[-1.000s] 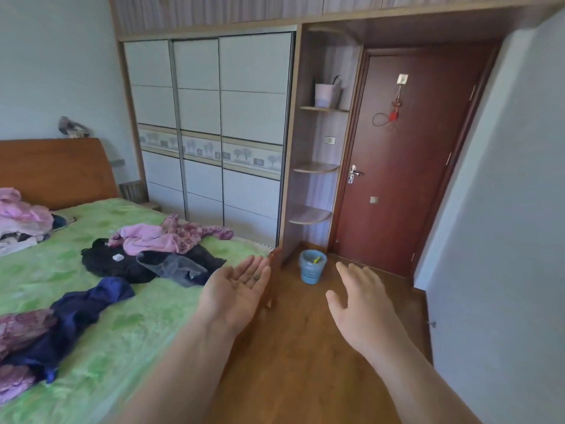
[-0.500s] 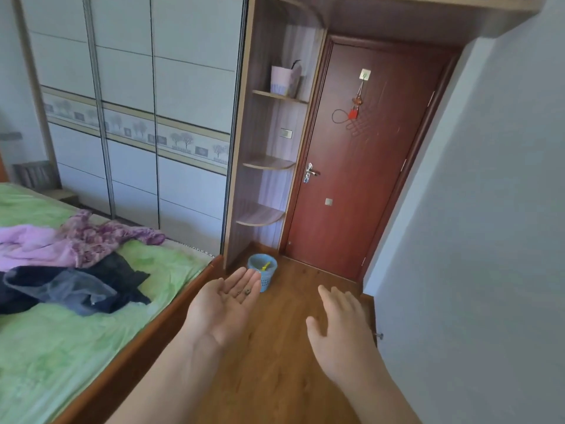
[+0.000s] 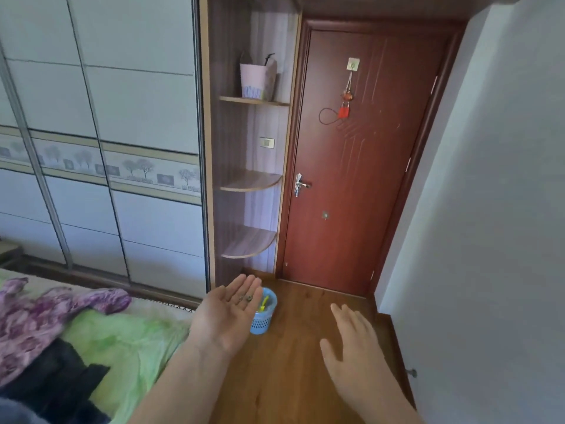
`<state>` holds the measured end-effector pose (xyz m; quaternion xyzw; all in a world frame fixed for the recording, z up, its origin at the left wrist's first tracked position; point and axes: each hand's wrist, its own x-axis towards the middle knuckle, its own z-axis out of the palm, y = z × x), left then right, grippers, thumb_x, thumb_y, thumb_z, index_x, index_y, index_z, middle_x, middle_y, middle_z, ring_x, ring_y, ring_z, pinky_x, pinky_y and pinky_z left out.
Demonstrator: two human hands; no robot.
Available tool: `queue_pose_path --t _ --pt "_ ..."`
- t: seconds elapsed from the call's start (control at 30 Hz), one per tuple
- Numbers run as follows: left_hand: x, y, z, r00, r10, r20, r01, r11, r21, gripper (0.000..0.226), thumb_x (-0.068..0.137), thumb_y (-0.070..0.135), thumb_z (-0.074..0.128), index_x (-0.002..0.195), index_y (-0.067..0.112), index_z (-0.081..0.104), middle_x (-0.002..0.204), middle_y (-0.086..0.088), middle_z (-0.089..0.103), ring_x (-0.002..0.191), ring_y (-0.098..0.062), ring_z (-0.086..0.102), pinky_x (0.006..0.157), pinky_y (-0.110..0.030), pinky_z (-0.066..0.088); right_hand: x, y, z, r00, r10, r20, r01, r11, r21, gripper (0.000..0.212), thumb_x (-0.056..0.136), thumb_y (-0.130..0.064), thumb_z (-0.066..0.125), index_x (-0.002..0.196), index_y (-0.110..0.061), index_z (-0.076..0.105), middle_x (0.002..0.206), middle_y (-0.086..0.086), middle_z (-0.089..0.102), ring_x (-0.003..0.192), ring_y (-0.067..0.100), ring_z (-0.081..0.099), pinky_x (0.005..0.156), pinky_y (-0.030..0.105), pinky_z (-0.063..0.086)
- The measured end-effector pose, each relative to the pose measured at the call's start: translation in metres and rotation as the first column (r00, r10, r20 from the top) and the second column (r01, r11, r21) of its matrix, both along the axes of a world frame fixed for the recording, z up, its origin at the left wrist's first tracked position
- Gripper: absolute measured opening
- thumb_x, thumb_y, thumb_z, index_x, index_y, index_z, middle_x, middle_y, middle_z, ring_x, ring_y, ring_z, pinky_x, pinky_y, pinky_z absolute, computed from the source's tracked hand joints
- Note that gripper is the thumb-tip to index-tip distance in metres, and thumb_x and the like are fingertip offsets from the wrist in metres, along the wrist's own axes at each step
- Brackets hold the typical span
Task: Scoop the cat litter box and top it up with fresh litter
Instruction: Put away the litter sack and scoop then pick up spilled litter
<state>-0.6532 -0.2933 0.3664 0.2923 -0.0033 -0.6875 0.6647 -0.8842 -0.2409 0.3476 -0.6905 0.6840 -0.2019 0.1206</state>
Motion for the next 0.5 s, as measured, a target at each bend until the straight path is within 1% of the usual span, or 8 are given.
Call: queue_pose_path --t 0.1,0.2,0.27,0.4,0.5 --pt "-0.003 -0.053 -0.014 0.999 -0.041 0.017 0.041 0.999 0.011 0.042 0.108 0.019 0.026 0.120 -0.009 0.054 0.120 -0.028 0.060 0.109 -0.037 0.059 0.103 -0.043 0.043 -0.017 -0.055 -0.016 0.998 -0.058 0.016 0.057 0.998 0.036 0.065 0.101 -0.052 0.039 0.157 -0.040 0.009 0.166 -0.015 0.007 0.153 0.011 0.002 0.122 0.032 0.009" --pt "-0.006 -0.115 -0.027 0.999 -0.040 0.021 0.039 0.998 0.043 0.042 0.108 0.018 0.025 0.118 -0.010 0.054 0.120 -0.028 0.060 0.112 -0.038 0.057 0.103 -0.043 0.042 -0.034 -0.122 -0.029 0.997 -0.075 0.005 0.075 0.996 0.050 0.064 0.101 -0.052 0.038 0.157 -0.038 0.010 0.166 -0.014 0.009 0.153 0.012 0.002 0.123 0.033 0.011" --pt "-0.012 -0.163 -0.037 0.999 -0.034 0.024 0.032 0.998 0.060 0.042 0.108 0.018 0.025 0.120 -0.009 0.054 0.119 -0.027 0.060 0.113 -0.038 0.057 0.101 -0.044 0.043 -0.041 -0.174 -0.037 0.998 -0.058 0.001 0.058 0.998 0.034 0.065 0.101 -0.052 0.038 0.158 -0.036 0.012 0.166 -0.013 0.011 0.153 0.012 0.003 0.122 0.031 0.010" --pt "-0.030 -0.262 -0.047 0.999 -0.026 0.036 0.024 0.998 0.052 0.041 0.107 0.017 0.024 0.127 -0.007 0.051 0.119 -0.025 0.061 0.104 -0.037 0.059 0.100 -0.043 0.043 -0.050 -0.290 -0.038 0.999 0.017 -0.033 -0.018 0.999 -0.036 0.065 0.102 -0.050 0.039 0.159 -0.032 0.014 0.166 -0.011 0.015 0.153 0.013 0.005 0.119 0.027 0.005" --pt "-0.039 -0.329 -0.045 0.997 -0.027 0.068 0.024 0.998 0.050 0.041 0.107 0.017 0.025 0.127 -0.007 0.050 0.119 -0.025 0.062 0.104 -0.036 0.060 0.095 -0.044 0.045 -0.056 -0.376 -0.032 0.996 0.081 -0.022 -0.082 0.995 -0.054 0.065 0.101 -0.048 0.040 0.159 -0.030 0.017 0.165 -0.010 0.017 0.153 0.014 0.006 0.122 0.030 0.010"
